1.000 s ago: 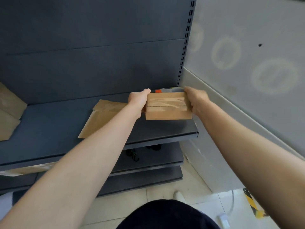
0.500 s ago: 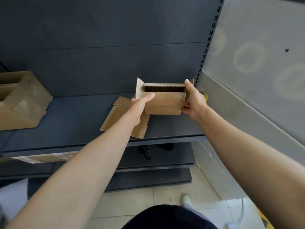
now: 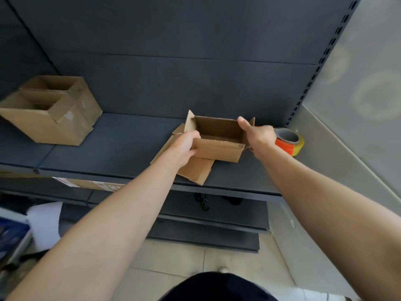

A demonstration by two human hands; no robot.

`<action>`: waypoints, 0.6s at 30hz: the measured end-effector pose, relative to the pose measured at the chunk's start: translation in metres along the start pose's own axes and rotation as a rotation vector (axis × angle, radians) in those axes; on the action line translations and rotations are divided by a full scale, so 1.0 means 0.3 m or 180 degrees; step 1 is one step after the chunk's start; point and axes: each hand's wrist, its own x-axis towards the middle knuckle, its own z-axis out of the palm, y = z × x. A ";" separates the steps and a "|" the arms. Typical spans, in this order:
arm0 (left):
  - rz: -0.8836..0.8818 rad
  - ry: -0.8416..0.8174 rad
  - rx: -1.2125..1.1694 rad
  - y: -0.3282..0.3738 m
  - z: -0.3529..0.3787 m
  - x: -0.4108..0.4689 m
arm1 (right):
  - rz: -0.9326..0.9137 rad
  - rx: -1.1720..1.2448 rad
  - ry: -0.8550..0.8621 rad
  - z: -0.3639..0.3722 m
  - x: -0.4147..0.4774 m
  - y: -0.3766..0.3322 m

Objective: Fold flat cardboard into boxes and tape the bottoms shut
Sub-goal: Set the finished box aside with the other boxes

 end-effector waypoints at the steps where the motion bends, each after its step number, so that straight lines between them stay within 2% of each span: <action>1: 0.0026 -0.0012 -0.0007 0.007 -0.003 0.005 | -0.0033 -0.0084 0.0022 0.005 0.007 -0.019; 10: 0.0359 0.0242 -0.0226 0.083 -0.106 0.081 | -0.0242 -0.0112 -0.0233 0.140 0.052 -0.185; 18: 0.0584 0.0858 -0.0243 0.221 -0.421 0.198 | -0.0286 -0.0208 -0.0612 0.501 0.009 -0.352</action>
